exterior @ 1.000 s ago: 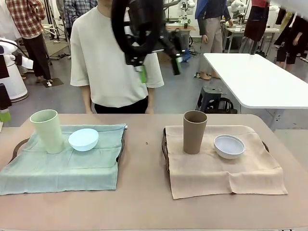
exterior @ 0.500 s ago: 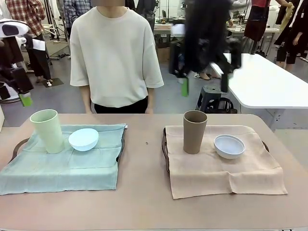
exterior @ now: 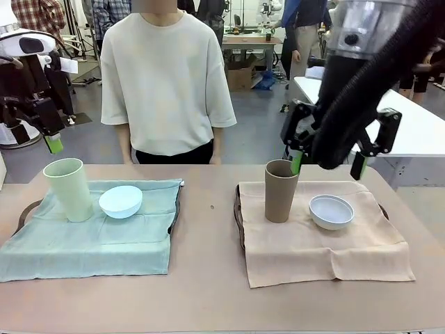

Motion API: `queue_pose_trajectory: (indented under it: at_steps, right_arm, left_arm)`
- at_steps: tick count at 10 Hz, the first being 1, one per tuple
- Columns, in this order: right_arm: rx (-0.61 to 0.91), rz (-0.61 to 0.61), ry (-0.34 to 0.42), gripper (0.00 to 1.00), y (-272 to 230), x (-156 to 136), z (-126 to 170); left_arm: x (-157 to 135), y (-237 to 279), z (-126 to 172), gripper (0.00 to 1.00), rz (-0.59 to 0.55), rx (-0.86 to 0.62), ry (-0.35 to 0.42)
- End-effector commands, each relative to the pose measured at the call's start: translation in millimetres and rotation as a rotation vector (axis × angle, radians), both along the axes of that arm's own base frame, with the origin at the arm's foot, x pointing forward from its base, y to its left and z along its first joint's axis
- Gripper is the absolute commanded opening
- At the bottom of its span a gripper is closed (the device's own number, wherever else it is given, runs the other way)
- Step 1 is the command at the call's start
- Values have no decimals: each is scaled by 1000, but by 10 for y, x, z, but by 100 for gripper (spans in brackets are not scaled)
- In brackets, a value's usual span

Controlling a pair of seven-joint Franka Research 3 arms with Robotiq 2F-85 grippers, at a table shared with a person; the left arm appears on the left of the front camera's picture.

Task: Set up a tray with a mat and arrange the tableware.
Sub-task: Place the Picnic Bowl and Reusable plastic cup back onto the Handle tray in front of the human's position.

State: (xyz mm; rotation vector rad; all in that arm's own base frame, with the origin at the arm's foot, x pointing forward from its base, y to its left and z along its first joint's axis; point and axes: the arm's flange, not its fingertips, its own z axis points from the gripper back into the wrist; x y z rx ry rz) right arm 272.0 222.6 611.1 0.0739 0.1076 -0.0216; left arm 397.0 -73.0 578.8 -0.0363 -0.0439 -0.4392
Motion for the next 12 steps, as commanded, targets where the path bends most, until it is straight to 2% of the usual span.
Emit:
queue_pose_trajectory:
  at_steps: [1, 3, 4, 6, 9, 10, 12]
  right_arm:
    - [-12, 47, 37, 100, 97, 125, 130]
    - [-6, 26, 15, 100, 90, 45, 70]
    - [26, 78, 49, 100, -112, 267, 91]
    - [161, 26, 82, 100, -955, 335, 197]
    - [511, -45, 93, 100, -2289, 231, 351]
    - [641, -66, 81, 100, -2668, 151, 383]
    - [863, -100, 16, 100, -3257, -55, 301]
  left_arm:
    - [-40, 18, 41, 100, -2, 0, 0]
    - [-40, 18, 41, 100, -2, 0, 0]
    - [-11, 2, 19, 100, 0, -1, -5]
    - [-54, 396, 166, 100, 74, -120, -9]
    - [30, 781, 319, 100, 61, -376, 11]
    - [110, 957, 385, 100, 64, -472, 40]
    - [148, 1325, 419, 100, 105, -701, 45]
